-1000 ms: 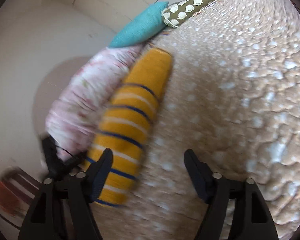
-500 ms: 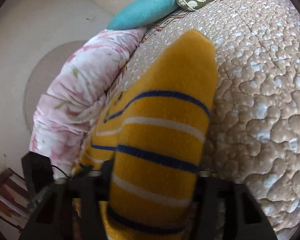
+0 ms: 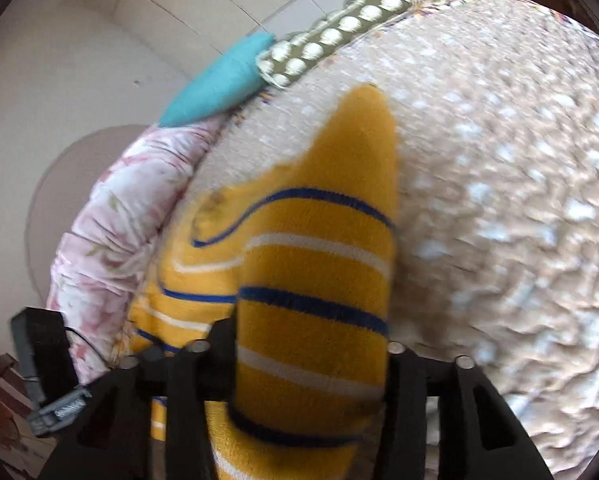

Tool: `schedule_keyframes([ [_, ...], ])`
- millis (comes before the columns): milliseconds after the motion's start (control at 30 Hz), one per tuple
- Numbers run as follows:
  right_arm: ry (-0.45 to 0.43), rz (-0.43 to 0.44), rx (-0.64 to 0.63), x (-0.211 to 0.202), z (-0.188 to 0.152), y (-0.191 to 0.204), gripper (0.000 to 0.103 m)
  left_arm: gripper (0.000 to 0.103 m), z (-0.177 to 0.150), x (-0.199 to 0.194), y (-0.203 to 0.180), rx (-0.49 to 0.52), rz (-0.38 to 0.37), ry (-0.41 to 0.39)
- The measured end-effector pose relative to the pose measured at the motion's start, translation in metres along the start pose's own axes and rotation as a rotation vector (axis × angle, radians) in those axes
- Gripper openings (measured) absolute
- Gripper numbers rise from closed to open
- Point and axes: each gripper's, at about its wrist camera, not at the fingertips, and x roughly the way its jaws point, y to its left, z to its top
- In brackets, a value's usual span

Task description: Fold small clothes

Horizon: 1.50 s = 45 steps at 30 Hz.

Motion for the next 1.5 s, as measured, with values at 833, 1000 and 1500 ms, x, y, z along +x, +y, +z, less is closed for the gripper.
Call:
schedule_keyframes([
  [833,0.111,-0.008,-0.3,0.074,-0.037,0.142,0.029,0.084,-0.06,-0.034,0.07,-0.001,0.343,-0.101],
  [1000,0.115,0.024,-0.277,0.049,-0.055,0.135,0.029,0.084,-0.062,-0.034,0.066,0.006,0.355,-0.095],
  [1500,0.022,-0.176,-0.359,0.041,-0.011,0.161,0.033,0.086,-0.062,-0.034,0.067,0.015,0.361,-0.09],
])
